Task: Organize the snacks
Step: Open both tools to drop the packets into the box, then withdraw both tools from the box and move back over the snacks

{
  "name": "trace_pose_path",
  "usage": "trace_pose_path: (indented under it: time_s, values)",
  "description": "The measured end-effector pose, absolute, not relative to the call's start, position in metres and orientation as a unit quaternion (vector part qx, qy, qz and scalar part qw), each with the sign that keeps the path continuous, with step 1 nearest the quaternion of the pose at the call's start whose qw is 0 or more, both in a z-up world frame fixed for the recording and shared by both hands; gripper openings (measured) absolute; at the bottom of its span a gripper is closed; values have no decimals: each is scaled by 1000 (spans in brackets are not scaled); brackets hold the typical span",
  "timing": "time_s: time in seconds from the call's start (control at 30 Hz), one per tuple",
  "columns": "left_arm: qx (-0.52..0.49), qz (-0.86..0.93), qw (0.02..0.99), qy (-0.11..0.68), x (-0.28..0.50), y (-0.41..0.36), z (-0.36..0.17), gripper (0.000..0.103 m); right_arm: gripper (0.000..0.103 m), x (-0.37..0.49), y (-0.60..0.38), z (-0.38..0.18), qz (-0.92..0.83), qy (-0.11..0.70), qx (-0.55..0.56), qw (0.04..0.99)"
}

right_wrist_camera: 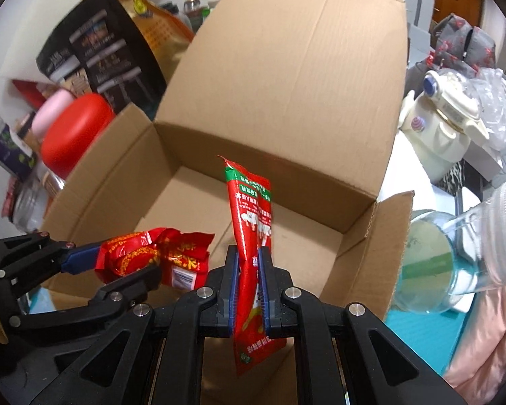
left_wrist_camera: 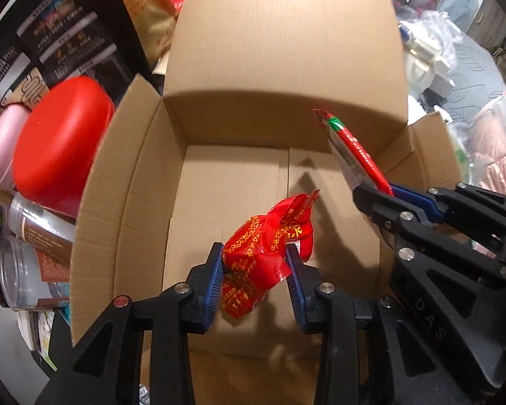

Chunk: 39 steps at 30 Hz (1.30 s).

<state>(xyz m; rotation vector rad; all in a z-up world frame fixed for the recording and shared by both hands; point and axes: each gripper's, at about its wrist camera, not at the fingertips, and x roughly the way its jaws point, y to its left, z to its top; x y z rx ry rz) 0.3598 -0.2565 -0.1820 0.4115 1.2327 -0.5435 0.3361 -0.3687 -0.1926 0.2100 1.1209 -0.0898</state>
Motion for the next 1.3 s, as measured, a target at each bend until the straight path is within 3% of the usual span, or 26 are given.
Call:
trace_pose_path:
  time_s: [0.37, 0.43, 0.57, 0.63, 0.7, 1.0, 1.3]
  values:
    - [187, -231, 749, 592, 366, -253, -197, 36, 14, 331, -361, -206, -65, 557, 75, 825]
    - [190, -230, 750, 590, 366, -254, -195, 36, 28, 330, -360, -204, -67, 556, 72, 825]
    - [205, -210, 766, 572, 365, -247, -184, 37, 43, 327, -354, -198, -78, 554, 54, 827]
    - [203, -206, 770, 569, 366, -244, -178, 37, 58, 325, -353, -194, -93, 553, 45, 827]
    - [196, -208, 772, 568, 367, -240, -171, 38, 62, 322, -352, -189, -92, 547, 47, 830]
    - [163, -186, 798, 550, 354, -203, -136, 60, 62, 304, -334, -157, -76, 533, 34, 842]
    - [117, -173, 824, 527, 310, -170, -91, 61, 62, 261, -304, -119, -55, 505, -3, 861]
